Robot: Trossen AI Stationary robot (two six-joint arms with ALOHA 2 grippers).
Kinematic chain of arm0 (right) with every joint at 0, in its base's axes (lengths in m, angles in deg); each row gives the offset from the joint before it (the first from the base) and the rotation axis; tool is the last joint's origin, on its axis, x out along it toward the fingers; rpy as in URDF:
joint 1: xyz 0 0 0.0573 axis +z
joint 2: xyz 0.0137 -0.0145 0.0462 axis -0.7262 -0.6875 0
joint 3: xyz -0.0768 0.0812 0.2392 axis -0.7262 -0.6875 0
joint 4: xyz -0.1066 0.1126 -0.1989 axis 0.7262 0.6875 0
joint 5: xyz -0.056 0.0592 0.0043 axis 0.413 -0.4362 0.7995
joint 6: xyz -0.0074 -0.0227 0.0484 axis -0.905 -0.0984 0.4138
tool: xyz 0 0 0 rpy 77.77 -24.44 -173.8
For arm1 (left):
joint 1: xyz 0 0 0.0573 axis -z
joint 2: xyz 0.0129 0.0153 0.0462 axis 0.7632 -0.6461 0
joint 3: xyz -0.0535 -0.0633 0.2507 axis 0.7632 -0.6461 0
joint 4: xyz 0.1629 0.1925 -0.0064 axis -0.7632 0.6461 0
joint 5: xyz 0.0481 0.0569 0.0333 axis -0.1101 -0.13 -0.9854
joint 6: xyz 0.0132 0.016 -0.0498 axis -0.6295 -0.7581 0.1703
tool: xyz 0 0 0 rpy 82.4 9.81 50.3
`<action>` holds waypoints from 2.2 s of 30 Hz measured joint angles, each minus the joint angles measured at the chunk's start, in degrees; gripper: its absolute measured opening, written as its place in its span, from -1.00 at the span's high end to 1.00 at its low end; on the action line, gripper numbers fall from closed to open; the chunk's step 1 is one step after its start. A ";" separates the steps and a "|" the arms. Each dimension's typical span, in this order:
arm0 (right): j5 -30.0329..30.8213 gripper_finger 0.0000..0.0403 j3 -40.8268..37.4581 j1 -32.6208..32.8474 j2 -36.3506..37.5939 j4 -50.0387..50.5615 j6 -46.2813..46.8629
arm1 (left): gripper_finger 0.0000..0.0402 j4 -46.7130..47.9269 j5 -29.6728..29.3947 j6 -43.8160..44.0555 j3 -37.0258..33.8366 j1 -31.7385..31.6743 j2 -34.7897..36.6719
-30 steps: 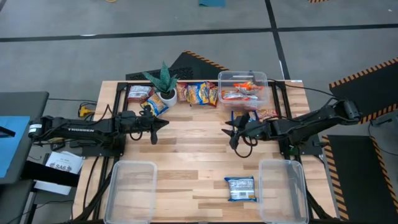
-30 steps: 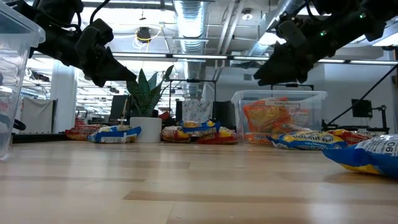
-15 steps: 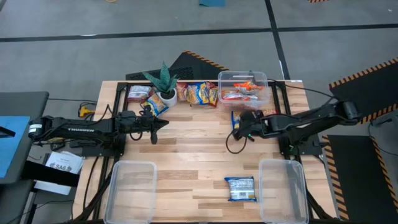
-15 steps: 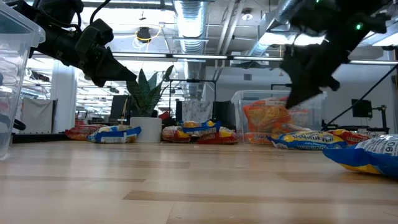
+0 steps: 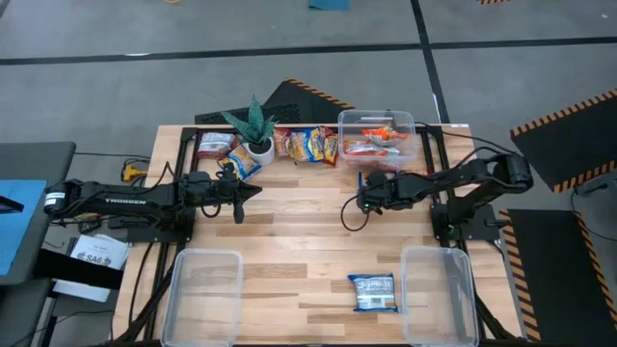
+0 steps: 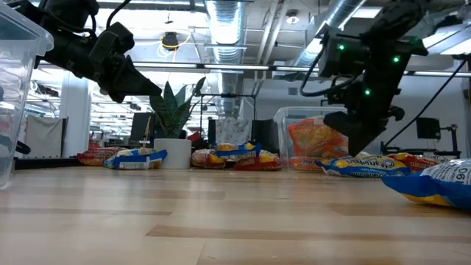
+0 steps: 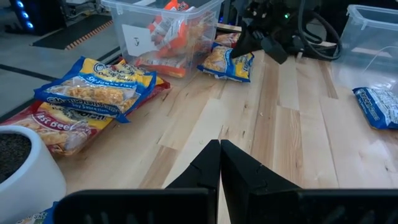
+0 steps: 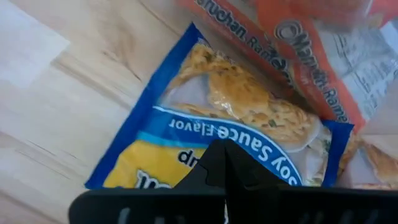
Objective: Sort Maruchan noodles
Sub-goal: Put the blue noodle pack into the bottom right transparent bin
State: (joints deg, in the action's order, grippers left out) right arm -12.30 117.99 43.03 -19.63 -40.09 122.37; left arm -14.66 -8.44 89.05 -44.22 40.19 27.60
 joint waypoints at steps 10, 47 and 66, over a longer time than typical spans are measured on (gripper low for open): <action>1.95 0.97 2.19 -0.12 -1.04 8.97 5.75 | 1.00 0.01 0.87 1.47 0.00 0.00 0.01; -5.51 0.97 9.67 2.37 -14.06 -5.05 -2.30 | 1.00 -6.42 6.31 2.77 0.02 0.26 0.01; -28.69 0.93 29.10 9.84 -28.82 -27.60 -27.88 | 1.00 -7.86 7.20 2.63 0.02 0.26 0.01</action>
State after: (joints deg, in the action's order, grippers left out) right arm -40.99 147.10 52.87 -48.44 -67.69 94.48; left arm -22.52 -1.24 91.68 -44.20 40.45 27.61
